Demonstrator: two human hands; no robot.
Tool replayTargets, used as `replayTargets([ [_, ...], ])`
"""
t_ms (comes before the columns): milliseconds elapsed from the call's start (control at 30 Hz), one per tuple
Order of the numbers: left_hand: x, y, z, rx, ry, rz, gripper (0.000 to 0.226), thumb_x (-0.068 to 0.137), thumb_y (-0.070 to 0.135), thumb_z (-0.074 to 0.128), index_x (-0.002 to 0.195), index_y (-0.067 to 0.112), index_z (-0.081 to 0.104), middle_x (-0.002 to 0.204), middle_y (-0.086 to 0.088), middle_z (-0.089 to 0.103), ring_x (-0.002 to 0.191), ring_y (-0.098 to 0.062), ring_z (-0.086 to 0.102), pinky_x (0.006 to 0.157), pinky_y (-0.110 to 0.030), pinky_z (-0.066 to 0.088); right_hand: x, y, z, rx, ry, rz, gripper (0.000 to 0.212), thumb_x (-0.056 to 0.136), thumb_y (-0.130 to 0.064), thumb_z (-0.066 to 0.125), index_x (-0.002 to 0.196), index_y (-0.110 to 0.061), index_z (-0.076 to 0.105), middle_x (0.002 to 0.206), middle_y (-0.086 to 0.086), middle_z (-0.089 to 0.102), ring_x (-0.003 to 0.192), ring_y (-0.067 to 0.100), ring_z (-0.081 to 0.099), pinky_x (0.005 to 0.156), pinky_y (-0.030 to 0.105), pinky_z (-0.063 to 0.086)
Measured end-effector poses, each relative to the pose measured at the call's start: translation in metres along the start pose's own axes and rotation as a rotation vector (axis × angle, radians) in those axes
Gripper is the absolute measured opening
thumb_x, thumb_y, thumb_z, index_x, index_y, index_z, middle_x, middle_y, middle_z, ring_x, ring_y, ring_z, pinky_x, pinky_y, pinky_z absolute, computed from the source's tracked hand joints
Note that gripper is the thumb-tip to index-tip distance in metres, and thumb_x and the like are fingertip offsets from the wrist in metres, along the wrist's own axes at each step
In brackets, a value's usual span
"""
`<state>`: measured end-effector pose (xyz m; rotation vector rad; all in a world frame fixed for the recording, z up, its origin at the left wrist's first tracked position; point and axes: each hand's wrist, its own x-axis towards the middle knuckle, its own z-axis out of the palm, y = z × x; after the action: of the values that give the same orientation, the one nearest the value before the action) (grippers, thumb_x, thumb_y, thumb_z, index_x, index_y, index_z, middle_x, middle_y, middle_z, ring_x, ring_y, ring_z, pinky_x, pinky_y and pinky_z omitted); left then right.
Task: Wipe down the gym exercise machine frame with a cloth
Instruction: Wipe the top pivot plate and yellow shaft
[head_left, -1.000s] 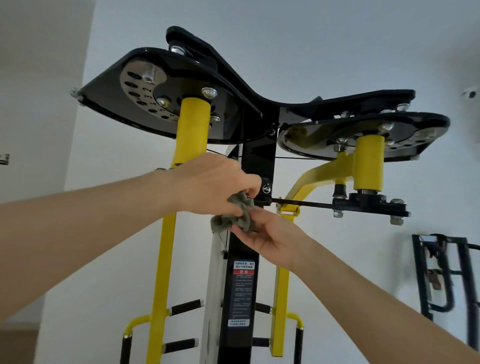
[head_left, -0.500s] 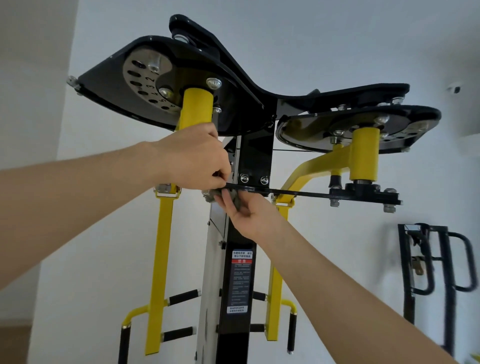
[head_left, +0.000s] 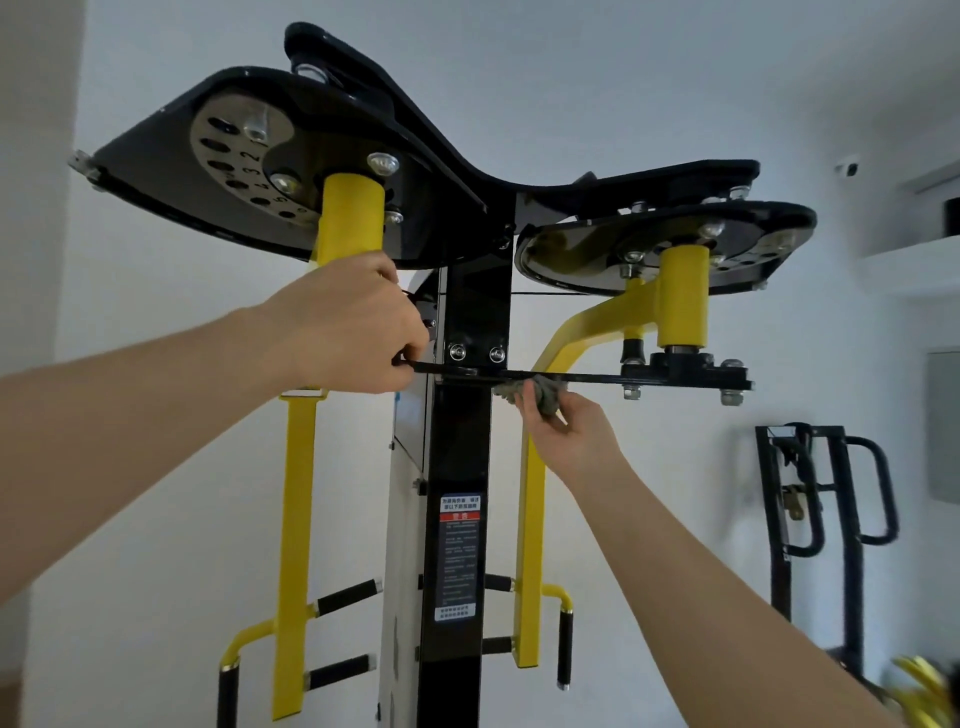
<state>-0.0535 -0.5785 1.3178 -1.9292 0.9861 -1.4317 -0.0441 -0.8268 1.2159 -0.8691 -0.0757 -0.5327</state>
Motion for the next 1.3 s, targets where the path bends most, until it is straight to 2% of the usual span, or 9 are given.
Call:
replayTargets([
  [100,-0.001,0.003,0.002,-0.009,0.026,-0.044,0.032,0.083,0.041,0.040,0.074,0.028,0.067,0.068,0.012,0.066,0.067,-0.011,0.059,0.098,-0.032,0.039,0.008,-0.009,-0.011,-0.226,0.147,-0.145,0.037,0.104,-0.035,0.051,0.120,-0.004,0.066,0.107,0.000,0.066,0.073,0.000,0.057,0.057,-0.002,0.040],
  [267,0.000,0.006,0.003,-0.015,0.059,-0.060,0.026,0.082,0.037,0.043,0.067,0.027,0.062,0.063,0.010,0.065,0.061,-0.014,0.057,0.095,-0.032,0.038,0.024,-0.004,-0.017,-0.337,0.186,-0.135,0.047,0.105,-0.043,0.044,0.127,-0.006,0.063,0.120,0.006,0.068,0.100,0.019,0.064,0.080,0.017,0.044],
  [367,-0.002,0.005,0.000,0.015,0.015,-0.032,0.022,0.087,0.037,0.052,0.074,0.028,0.068,0.068,0.011,0.068,0.066,-0.012,0.060,0.100,-0.035,0.040,0.021,0.001,-0.002,-0.147,0.197,-0.081,0.049,0.104,-0.045,0.044,0.134,-0.008,0.058,0.131,0.008,0.062,0.118,0.026,0.060,0.099,0.028,0.047],
  [500,-0.003,0.008,0.000,0.065,0.026,-0.031,0.031,0.087,0.039,0.042,0.079,0.028,0.070,0.072,0.010,0.069,0.069,-0.013,0.062,0.105,-0.034,0.034,0.040,0.020,0.017,0.544,0.023,0.289,0.028,0.100,-0.004,0.057,0.128,-0.004,0.062,0.122,0.012,0.067,0.091,0.025,0.067,0.101,0.033,0.053],
  [667,-0.004,0.007,0.001,0.074,0.044,-0.031,0.037,0.086,0.040,0.035,0.077,0.027,0.069,0.068,0.009,0.067,0.069,-0.014,0.062,0.104,-0.035,0.035,0.056,0.044,0.045,0.243,-0.034,0.252,0.027,0.101,-0.008,0.055,0.127,-0.004,0.063,0.108,0.014,0.069,0.084,0.026,0.069,0.093,0.032,0.058],
  [767,-0.003,0.007,0.000,0.065,0.028,-0.032,0.037,0.085,0.041,0.034,0.075,0.027,0.067,0.067,0.009,0.065,0.069,-0.013,0.061,0.105,-0.035,0.035,0.075,0.058,0.049,-0.203,-0.007,0.098,0.044,0.103,-0.043,0.046,0.123,-0.009,0.065,0.119,0.014,0.067,0.108,0.034,0.063,0.118,0.047,0.030],
  [833,-0.002,0.007,0.001,0.054,0.027,-0.042,0.037,0.084,0.041,0.035,0.074,0.026,0.067,0.066,0.010,0.065,0.068,-0.012,0.060,0.105,-0.034,0.034,0.068,0.064,0.046,-0.173,-0.014,0.099,0.045,0.103,-0.043,0.044,0.125,-0.009,0.064,0.121,0.012,0.066,0.113,0.034,0.061,0.121,0.045,0.025],
  [967,-0.003,0.007,0.002,0.047,0.038,-0.053,0.036,0.083,0.040,0.035,0.073,0.026,0.067,0.067,0.011,0.065,0.070,-0.010,0.061,0.105,-0.033,0.034,0.046,0.057,0.048,0.417,-0.200,0.375,0.019,0.101,-0.008,0.055,0.114,0.000,0.065,0.104,0.017,0.075,0.102,0.030,0.072,0.098,0.038,0.056],
  [1300,-0.006,0.007,-0.002,0.042,0.003,-0.020,0.026,0.091,0.036,0.049,0.078,0.027,0.069,0.071,0.009,0.067,0.073,-0.012,0.064,0.109,-0.035,0.033,-0.007,0.043,0.045,0.556,-0.243,0.358,0.019,0.098,-0.008,0.062,0.115,0.001,0.065,0.127,0.024,0.064,0.117,0.037,0.065,0.074,0.040,0.064],
])
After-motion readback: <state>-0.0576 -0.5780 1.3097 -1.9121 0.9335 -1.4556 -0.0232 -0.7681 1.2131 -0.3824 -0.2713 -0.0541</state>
